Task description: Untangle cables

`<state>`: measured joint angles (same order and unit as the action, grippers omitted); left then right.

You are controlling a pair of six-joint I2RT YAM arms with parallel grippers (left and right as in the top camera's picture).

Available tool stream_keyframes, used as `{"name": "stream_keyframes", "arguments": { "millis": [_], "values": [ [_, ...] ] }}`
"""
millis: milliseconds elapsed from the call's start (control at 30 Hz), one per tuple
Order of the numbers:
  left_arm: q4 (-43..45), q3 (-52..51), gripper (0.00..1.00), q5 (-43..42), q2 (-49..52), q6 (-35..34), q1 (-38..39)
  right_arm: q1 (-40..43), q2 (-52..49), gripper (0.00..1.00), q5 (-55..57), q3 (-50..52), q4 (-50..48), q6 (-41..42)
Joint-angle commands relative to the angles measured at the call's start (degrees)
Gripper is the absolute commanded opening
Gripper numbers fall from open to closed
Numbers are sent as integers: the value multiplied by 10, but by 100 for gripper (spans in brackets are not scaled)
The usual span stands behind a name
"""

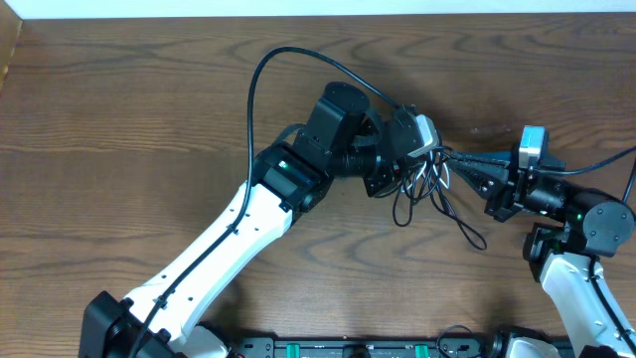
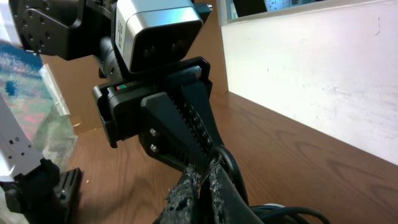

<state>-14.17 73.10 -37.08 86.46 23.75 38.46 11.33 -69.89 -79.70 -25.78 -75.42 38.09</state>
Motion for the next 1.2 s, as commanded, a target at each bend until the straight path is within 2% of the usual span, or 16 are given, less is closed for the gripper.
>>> {"name": "stream_keyframes", "arguments": {
  "millis": [0, 200, 467, 733, 1167],
  "values": [
    [15, 2, 8, 7, -8, -10, -1, -2, 2, 4, -15, -6, 3, 11],
    [24, 3, 8, 7, -8, -10, 9, -23, 2, 2, -12, -6, 45, 0],
    [28, 3, 8, 7, -8, -10, 25, -37, 1, 2, 16, -6, 52, -12],
    [28, 3, 8, -2, -8, -10, 33, -37, 1, 1, 37, -6, 159, -86],
    [23, 2, 8, -26, -8, -10, 63, -37, 1, 1, 64, -6, 157, -95]
  ]
}}
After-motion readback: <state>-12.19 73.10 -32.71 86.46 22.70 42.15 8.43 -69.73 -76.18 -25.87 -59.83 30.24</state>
